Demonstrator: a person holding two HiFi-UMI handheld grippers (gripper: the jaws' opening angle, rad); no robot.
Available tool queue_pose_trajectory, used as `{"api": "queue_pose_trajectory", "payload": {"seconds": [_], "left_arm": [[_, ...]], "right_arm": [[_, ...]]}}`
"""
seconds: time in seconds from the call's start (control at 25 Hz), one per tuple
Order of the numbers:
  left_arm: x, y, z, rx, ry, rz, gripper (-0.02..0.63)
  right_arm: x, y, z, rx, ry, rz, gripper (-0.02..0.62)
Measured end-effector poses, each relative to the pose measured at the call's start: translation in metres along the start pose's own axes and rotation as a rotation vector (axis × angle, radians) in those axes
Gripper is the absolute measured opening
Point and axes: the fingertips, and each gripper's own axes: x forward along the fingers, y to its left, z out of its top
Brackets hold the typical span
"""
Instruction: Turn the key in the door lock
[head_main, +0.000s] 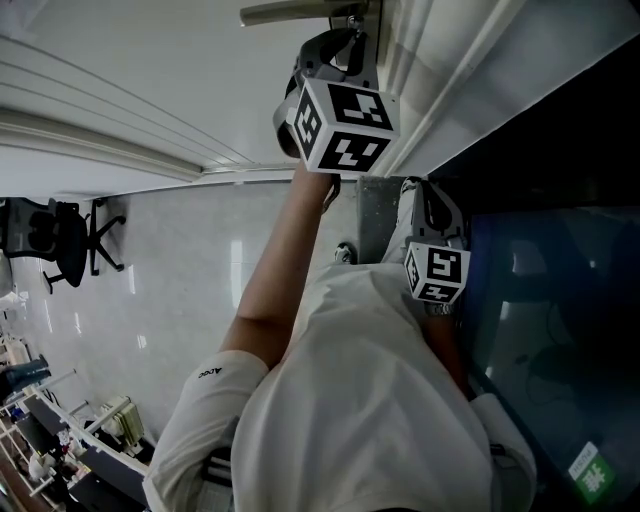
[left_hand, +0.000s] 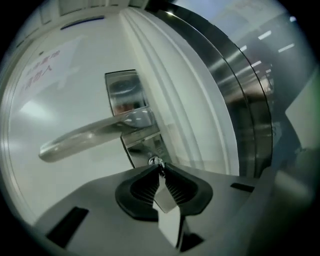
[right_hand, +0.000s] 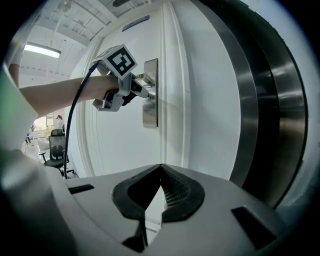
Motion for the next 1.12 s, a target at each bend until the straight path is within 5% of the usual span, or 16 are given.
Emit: {"api": "queue_pose_trajectory", "payload": {"seconds": [0.2,0.4,0.68,0.76,0.84,0.92,1.04,1.12], "left_arm": [[-0.001,-0.002,-0.001,0.391,0.009,0.062,0.043],[-0.001,-0.006,-0.003,0.565,0.030,0.081,0.040],[-0.002,-0.006,-0.004,0.635,0.026,0.081,0.040],[-0.005,-0.008,-0.008,0.622,0.017,0.087,0.091],[-0.009,-0.009,-0.011,0.542,-0.009,0.067,0.144],[-0.015,-0.011,-0.010,0.332,-0.071,0.001,0.150],[-0.024,-0.016,-0.004,-0.226,-0.178,-0.215,0.150],[-0.027,-0.013,-0.004,-0.522,-0.224,-0.328,0.150]], "right_arm": [[0.001,0.001,0.000,-0.001,0.004,0.000,0.002],[0.002,0.002,-0.002,-0.004,0.010,0.005,0.002],[0.003,0.003,-0.003,-0.002,0.020,0.003,0.002],[0.003,0.003,-0.005,-0.003,0.024,0.004,0.002],[0.004,0.004,-0.006,-0.005,0.027,0.004,0.002],[0.005,0.004,-0.006,-0.007,0.029,0.004,0.002],[0.004,0.005,-0.007,-0.013,0.033,0.008,0.002],[0.004,0.008,-0.007,-0.017,0.035,0.012,0.002]]}}
